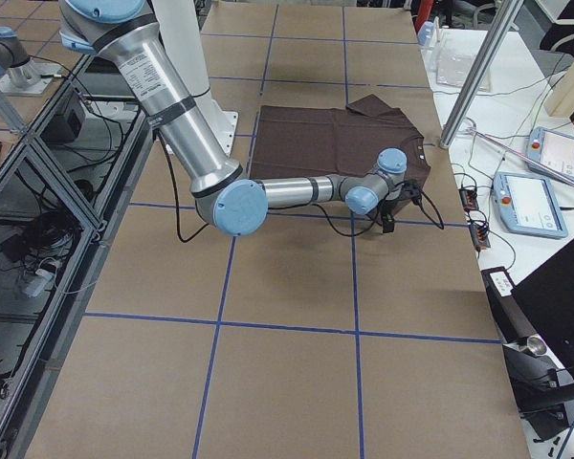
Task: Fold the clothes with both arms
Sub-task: 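Move the right gripper over the sleeve nearest it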
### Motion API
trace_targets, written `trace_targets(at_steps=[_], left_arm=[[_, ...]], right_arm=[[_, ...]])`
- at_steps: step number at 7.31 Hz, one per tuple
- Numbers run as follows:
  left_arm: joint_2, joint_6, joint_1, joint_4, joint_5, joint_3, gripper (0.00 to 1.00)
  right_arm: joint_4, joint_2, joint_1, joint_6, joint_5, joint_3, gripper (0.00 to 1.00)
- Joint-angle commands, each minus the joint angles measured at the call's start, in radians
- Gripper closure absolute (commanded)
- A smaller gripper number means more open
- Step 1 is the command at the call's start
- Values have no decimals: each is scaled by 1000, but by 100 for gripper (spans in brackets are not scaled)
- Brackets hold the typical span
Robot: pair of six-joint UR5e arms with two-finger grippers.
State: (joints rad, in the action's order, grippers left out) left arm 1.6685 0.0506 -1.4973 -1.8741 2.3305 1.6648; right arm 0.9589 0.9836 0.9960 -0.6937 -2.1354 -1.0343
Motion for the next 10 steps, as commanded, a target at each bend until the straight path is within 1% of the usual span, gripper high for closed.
trace_targets(at_steps=[1, 2, 4, 5, 8, 9, 10], left_arm=[[-1, 0, 0, 0, 0, 1, 0], [-1, 0, -1, 0, 1, 1, 0], [-1, 0, 0, 0, 1, 3, 0], [-3, 0, -1, 0, 1, 3, 0], [-3, 0, -1, 0, 1, 0, 0], [-3, 0, -1, 0, 1, 1, 0], [-3, 0, 0, 0, 1, -3, 0]], right_arm=[[4, -3, -5, -1, 0, 2, 7], [4, -5, -7, -1, 0, 13, 7], [4, -23, -8, -1, 0, 36, 12], [4, -26, -8, -1, 0, 36, 31], [6, -29, -8, 2, 0, 37, 74], [6, -31, -8, 2, -3, 36, 81], [6, -42, -8, 3, -3, 36, 85]])
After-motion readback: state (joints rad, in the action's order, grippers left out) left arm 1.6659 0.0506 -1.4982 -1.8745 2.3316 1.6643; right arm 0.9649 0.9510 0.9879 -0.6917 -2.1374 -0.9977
